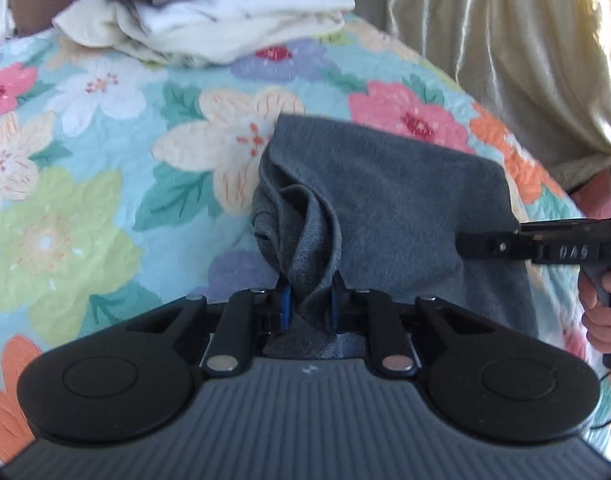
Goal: Fold clothes
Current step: 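Lift the folded shirt with both grippers and carry it onto the clothes stack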
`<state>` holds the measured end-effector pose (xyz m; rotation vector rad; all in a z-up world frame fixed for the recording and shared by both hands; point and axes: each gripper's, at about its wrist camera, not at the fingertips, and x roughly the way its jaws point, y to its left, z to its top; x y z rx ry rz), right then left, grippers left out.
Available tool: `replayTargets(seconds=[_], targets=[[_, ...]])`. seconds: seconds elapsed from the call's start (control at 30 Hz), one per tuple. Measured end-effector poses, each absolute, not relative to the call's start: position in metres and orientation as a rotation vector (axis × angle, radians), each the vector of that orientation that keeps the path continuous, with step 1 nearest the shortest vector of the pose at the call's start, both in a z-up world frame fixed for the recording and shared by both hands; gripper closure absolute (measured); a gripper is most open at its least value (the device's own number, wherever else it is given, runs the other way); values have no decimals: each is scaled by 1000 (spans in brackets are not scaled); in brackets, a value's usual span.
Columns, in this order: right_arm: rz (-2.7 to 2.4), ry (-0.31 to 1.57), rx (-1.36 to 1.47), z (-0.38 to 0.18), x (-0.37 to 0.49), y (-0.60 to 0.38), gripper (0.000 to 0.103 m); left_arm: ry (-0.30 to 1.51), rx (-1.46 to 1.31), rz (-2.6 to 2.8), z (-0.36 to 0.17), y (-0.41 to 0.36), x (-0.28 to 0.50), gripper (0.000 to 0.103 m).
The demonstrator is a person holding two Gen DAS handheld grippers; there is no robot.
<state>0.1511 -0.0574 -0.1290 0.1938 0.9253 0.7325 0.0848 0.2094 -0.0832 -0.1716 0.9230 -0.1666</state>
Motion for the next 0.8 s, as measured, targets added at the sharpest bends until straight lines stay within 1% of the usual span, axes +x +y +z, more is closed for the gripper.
replayTargets(seconds=[0.1,0.17,0.27,0.47,0.6,0.73,0.8], targets=[[739,807,-49,-94,154,-39,85,834,-165,-141,-65,200,82,87],[748,752,-157,-69,166,-31,85,814,-177,-98,-55,197,87,87],[751,692,-406,-36,182,-10,86,774,-219,-95,-35,193,100,87],[741,658,-656,29,219,20,86,667,-268,-62,-1,189,122,87],[747,606,-688,32,251,37,86,649,-247,-22,9,188,149,87],[746,586,-676,19,282,47,86,662,-228,17,10,189,180,88],[741,560,-733,9,294,53,86,681,-227,35,6,189,196,88]])
